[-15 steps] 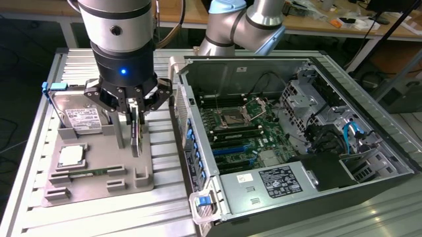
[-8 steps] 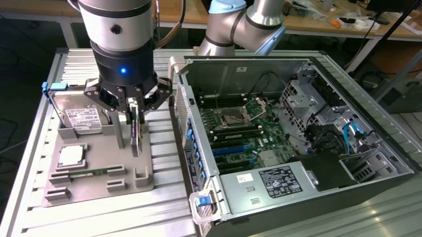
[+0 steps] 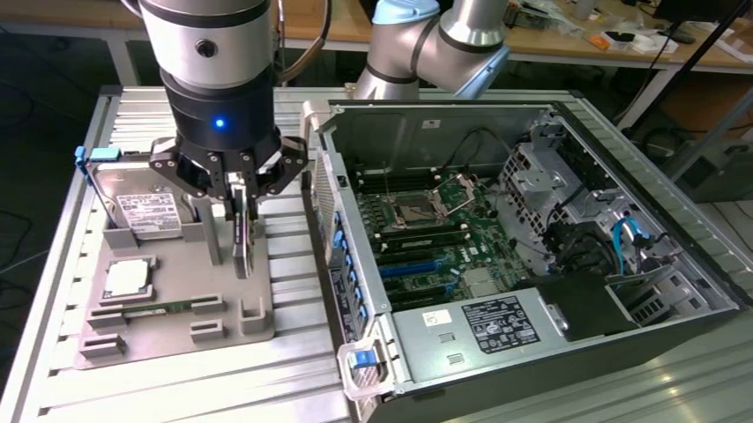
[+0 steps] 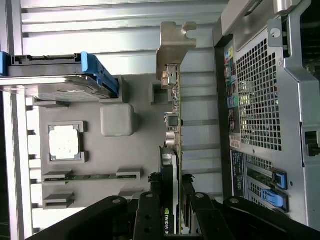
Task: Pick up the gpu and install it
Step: 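Pick up the gpu and move the gpu toward the slot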
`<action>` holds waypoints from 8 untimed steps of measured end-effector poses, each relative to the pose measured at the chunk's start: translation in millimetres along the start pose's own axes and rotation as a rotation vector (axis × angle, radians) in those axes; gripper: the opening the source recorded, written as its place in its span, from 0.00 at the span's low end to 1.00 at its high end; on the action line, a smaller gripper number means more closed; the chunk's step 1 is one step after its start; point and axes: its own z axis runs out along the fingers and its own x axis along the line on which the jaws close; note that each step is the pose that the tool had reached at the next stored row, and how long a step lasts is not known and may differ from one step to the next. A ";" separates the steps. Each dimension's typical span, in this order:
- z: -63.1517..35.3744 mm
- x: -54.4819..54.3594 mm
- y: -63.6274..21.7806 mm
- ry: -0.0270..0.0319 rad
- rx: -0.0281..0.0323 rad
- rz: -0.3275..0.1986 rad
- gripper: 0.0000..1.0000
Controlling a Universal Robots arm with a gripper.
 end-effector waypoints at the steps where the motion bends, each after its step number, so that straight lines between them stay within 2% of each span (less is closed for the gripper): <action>1: -0.4 0.0 0.0 0.0000 0.0000 0.000 0.27; 8: -3.4 -0.1 0.3 -0.0001 -0.0001 0.000 0.27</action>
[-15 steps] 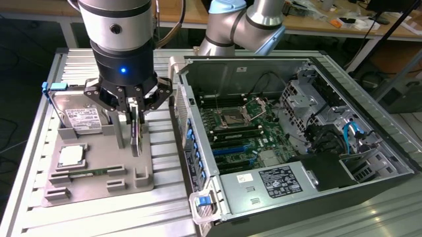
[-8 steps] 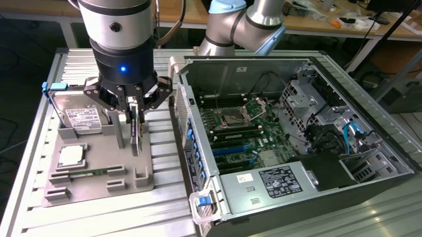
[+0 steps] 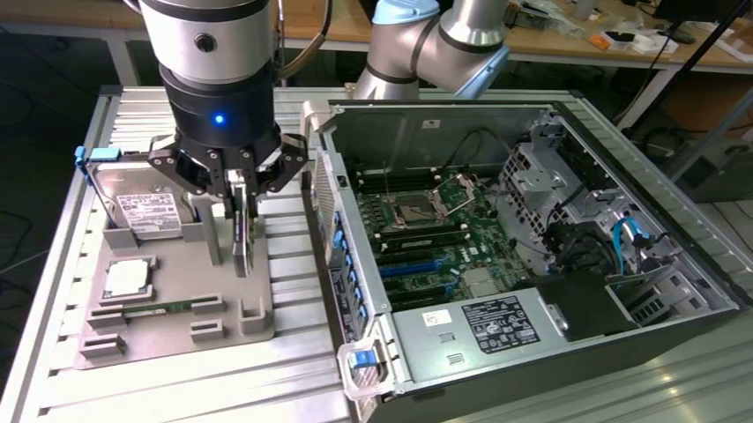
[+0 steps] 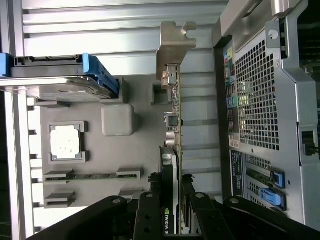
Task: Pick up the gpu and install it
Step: 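Pick up the gpu and move the gpu toward the slot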
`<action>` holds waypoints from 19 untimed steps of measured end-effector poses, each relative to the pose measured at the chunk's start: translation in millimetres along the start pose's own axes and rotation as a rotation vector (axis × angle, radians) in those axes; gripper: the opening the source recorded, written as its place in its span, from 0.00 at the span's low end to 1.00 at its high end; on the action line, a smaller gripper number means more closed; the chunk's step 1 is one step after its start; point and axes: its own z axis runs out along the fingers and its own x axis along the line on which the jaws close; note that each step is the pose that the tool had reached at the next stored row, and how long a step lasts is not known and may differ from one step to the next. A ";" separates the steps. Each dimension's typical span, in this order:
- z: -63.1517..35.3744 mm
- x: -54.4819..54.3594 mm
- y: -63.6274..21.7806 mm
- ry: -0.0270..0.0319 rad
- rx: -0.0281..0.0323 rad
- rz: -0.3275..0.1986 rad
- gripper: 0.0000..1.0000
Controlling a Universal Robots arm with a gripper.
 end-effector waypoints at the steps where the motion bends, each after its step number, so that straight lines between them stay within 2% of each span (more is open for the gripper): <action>1: -0.4 0.0 0.1 0.0001 0.0000 0.000 0.27; 19: -13.0 -0.3 1.0 0.0000 0.0000 0.000 0.27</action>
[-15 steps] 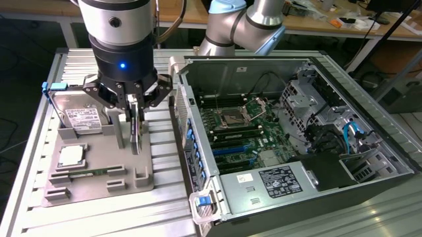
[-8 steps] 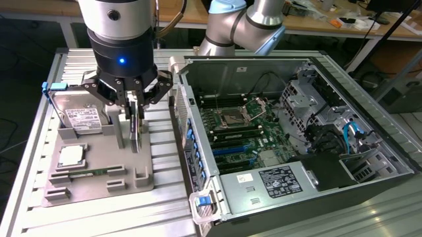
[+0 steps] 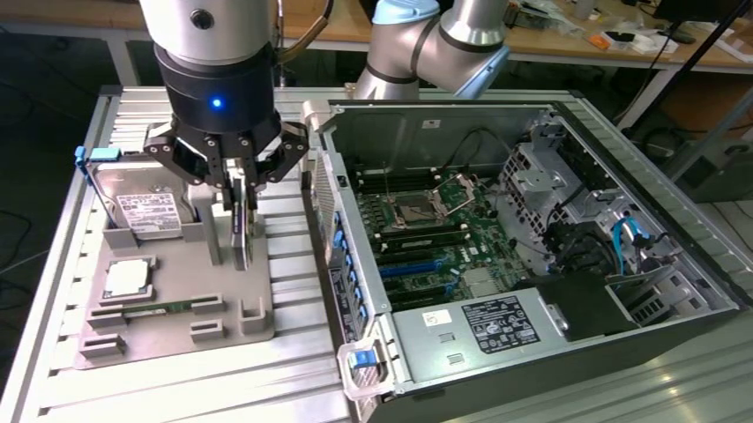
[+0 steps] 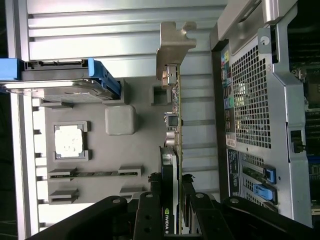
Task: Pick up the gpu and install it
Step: 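Pick up the gpu and move the gpu toward the slot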
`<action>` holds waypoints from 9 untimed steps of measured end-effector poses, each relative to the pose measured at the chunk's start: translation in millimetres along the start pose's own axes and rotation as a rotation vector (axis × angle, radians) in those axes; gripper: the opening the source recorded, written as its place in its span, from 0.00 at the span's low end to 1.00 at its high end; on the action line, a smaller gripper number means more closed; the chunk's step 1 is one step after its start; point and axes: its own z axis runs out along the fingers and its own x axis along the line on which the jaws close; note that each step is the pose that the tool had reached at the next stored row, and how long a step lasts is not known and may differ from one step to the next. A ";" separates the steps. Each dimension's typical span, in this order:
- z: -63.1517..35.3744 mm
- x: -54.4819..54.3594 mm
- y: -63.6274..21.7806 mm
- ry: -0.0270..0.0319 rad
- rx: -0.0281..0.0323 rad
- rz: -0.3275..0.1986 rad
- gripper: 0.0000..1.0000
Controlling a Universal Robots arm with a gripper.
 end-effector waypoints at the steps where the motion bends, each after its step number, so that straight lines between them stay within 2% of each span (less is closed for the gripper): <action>1: -0.3 0.0 0.0 0.0000 0.0001 0.000 0.27; 9: -2.8 0.0 0.2 0.0000 0.0000 0.000 0.27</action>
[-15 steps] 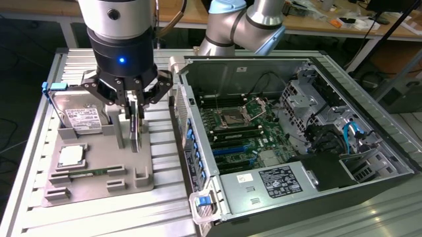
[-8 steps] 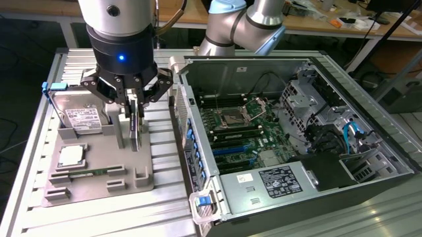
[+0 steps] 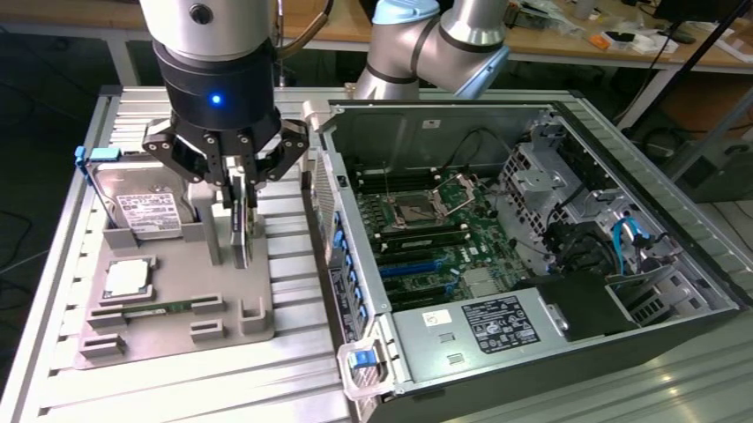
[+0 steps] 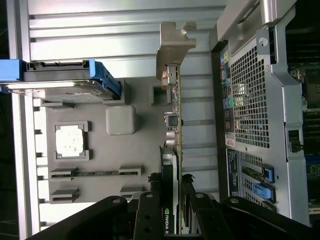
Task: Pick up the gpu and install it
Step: 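Pick up the gpu and move the gpu toward the slot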
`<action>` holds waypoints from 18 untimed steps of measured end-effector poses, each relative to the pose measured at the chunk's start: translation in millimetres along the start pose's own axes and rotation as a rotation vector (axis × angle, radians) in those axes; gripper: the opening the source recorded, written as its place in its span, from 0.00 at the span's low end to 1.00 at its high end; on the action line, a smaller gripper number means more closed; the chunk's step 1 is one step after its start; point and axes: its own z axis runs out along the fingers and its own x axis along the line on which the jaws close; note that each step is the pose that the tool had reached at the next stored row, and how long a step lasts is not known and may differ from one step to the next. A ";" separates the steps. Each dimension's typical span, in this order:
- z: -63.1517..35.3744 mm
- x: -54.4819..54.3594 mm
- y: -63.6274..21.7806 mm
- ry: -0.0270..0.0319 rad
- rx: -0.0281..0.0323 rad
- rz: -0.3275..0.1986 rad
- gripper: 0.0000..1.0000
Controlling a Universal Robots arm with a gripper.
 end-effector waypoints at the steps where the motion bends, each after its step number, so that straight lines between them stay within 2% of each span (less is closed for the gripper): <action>1: -0.5 0.0 0.0 0.0000 0.0000 0.000 0.27; 7: -1.9 -0.1 0.1 0.0000 0.0000 0.000 0.27; 9: -8.3 -0.2 0.6 0.0000 0.0001 0.000 0.27; 18: -9.1 -0.2 0.7 0.0001 0.0000 0.000 0.27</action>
